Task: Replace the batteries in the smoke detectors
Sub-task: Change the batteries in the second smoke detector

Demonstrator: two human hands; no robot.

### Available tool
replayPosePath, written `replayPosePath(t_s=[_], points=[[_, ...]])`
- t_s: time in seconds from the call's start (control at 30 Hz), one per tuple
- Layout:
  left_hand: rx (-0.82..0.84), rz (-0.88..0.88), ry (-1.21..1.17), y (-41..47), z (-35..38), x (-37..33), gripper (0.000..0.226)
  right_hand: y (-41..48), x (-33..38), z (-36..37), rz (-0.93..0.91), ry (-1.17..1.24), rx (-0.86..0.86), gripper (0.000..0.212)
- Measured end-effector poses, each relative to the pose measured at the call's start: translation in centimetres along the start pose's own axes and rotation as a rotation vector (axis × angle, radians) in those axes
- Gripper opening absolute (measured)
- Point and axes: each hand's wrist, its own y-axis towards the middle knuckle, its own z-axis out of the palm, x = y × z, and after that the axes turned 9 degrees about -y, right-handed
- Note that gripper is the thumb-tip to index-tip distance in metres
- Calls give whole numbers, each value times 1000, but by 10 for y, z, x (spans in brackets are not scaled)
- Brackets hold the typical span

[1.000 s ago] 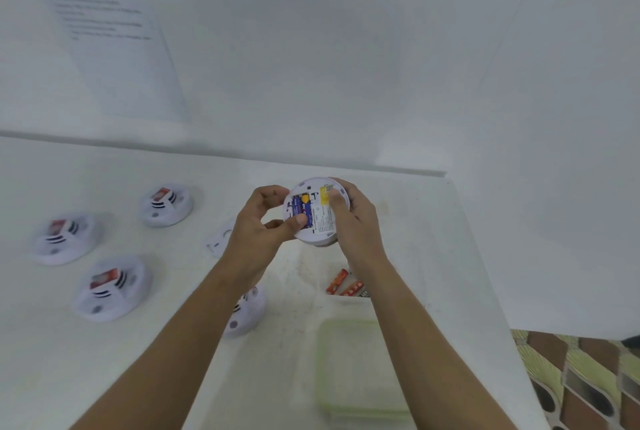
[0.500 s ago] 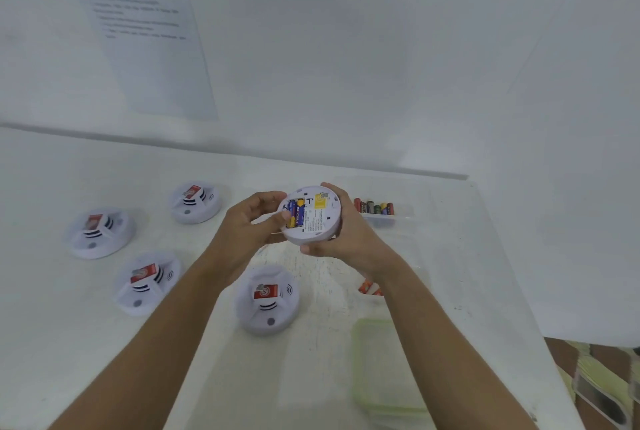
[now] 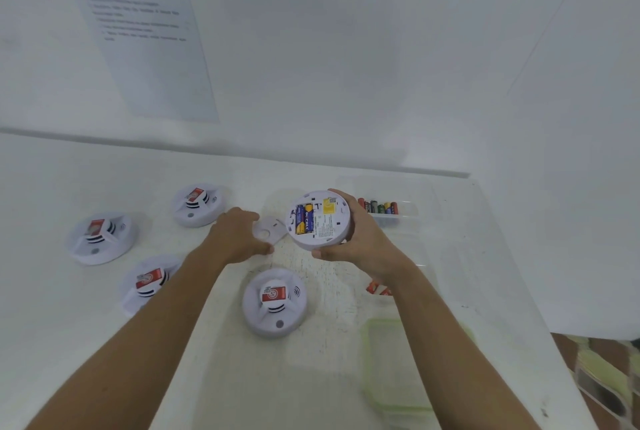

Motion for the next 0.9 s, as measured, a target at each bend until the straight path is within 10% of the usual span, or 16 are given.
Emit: replayPosePath(t_s=[0.4, 0.6, 0.9], points=[[-61, 207, -857, -43, -44, -34, 40, 0, 6, -8, 5, -73, 91, 89], [33, 502, -426, -63, -52, -66, 60, 1, 12, -7, 0, -59, 180, 87], [101, 477, -302, -63, -53, -66, 66, -2, 21, -9, -39, -88, 159, 88]])
